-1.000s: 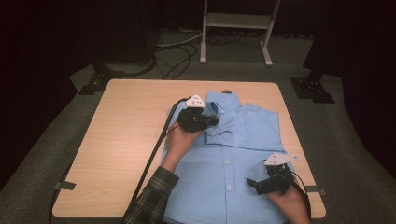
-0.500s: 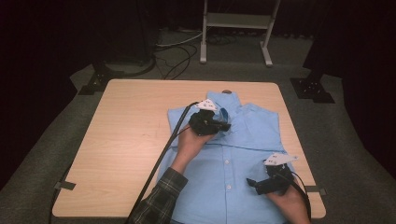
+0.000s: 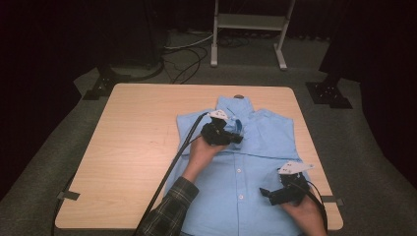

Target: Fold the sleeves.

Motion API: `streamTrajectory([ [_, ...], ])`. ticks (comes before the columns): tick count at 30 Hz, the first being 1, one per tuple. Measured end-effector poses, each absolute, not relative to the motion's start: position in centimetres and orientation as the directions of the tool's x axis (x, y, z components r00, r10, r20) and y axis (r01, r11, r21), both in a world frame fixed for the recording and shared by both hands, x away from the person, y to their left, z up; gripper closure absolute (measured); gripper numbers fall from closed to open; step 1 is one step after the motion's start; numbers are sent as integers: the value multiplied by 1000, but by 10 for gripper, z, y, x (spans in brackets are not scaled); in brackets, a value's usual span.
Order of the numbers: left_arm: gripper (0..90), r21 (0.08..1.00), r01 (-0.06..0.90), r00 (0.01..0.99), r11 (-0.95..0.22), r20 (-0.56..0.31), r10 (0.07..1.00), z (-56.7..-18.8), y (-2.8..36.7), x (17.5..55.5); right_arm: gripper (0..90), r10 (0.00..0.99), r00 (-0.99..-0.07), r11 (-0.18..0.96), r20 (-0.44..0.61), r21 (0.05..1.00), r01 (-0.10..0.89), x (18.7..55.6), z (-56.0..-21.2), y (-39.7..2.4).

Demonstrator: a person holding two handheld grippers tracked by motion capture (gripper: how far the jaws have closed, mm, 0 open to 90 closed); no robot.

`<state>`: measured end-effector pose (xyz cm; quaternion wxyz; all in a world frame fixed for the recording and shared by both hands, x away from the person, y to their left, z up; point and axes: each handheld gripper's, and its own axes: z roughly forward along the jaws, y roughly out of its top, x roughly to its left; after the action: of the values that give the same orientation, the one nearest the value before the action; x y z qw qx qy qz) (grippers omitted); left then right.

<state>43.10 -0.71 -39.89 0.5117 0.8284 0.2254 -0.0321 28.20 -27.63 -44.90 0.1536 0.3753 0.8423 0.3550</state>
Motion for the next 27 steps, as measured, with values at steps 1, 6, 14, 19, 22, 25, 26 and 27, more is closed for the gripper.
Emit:
streamTrajectory([
  [1, 773, 834, 407, 897, -373, -287, 336, -399, -7, 431, 0, 741, -671, 466, 7, 714, 523, 282, -449, -276],
  [6, 589, 835, 417, 892, -360, -299, 339, -399, -5, 432, 0, 741, -671, 466, 7, 714, 523, 282, -449, -276],
  [14, 332, 835, 419, 890, -358, -300, 342, -401, -6, 432, 0, 741, -671, 466, 7, 714, 523, 282, -449, -276],
  [19, 118, 834, 409, 894, -371, -284, 347, -400, -9, 430, 0, 741, -671, 467, 7, 713, 523, 282, -449, -276],
  [22, 3, 832, 404, 894, -380, -273, 355, -400, -9, 428, 0, 741, -671, 467, 7, 714, 523, 282, -449, -276],
  [25, 0, 840, 385, 898, -382, -247, 363, -397, -3, 424, 0, 741, -671, 467, 7, 714, 523, 282, -449, -276],
  [26, 0, 840, 385, 898, -382, -247, 363, -397, -3, 424, 0, 741, -671, 467, 7, 714, 523, 282, -449, -276],
  [27, 0, 843, 383, 898, -378, -243, 366, -396, 0, 423, 0, 741, -671, 466, 7, 713, 523, 282, -449, -276],
])
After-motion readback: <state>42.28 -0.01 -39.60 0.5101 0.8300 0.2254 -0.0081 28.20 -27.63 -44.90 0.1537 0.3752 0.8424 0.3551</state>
